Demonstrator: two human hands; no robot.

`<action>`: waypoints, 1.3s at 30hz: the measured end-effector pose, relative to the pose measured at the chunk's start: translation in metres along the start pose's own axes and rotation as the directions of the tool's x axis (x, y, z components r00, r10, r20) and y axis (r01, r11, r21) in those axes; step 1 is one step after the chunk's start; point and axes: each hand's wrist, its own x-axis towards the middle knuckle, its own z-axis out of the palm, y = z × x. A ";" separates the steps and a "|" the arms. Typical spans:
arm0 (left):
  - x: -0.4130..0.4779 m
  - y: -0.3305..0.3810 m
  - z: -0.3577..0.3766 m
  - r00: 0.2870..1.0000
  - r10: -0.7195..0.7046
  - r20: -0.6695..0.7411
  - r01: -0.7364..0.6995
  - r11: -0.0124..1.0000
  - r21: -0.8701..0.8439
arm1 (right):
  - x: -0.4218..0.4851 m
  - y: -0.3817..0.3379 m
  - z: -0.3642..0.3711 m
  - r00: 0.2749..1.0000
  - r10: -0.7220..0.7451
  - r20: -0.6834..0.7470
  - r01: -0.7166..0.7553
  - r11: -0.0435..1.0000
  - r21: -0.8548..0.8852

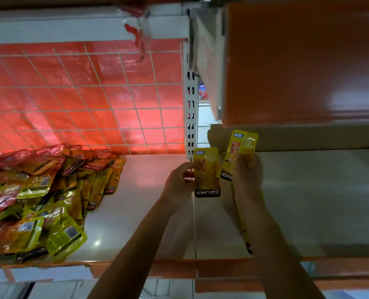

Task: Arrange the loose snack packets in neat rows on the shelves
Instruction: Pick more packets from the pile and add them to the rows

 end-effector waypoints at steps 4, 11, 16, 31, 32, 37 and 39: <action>0.016 -0.006 0.017 0.992 0.003 -0.124 0.030 0.965 0.261 | 0.019 0.003 -0.026 1.000 0.027 -0.001 -0.027 0.992 -0.122; 0.038 0.009 0.046 0.997 0.056 -0.057 -0.012 0.807 0.591 | 0.024 0.013 -0.049 0.990 0.082 0.114 -0.070 0.992 -0.108; 0.044 0.009 0.054 0.992 0.103 -0.069 -0.027 0.725 0.688 | 0.025 0.015 -0.059 0.987 0.071 0.148 -0.055 0.993 -0.107; 0.023 0.025 0.068 0.999 0.034 -0.026 -0.031 0.996 0.081 | 0.013 0.008 -0.032 0.953 -0.041 0.300 0.114 0.967 -0.230; 0.022 0.023 0.067 0.999 0.024 -0.032 -0.023 0.999 0.039 | 0.012 0.006 -0.030 0.948 -0.066 0.312 0.150 0.955 -0.254; 0.031 0.011 0.045 0.972 -0.037 -0.233 0.063 0.993 0.104 | 0.013 0.006 -0.029 0.926 -0.135 0.352 0.267 0.895 -0.358; 0.032 0.007 0.038 0.968 -0.049 -0.247 0.096 0.979 0.179 | 0.011 0.007 -0.029 0.918 -0.163 0.362 0.299 0.884 -0.359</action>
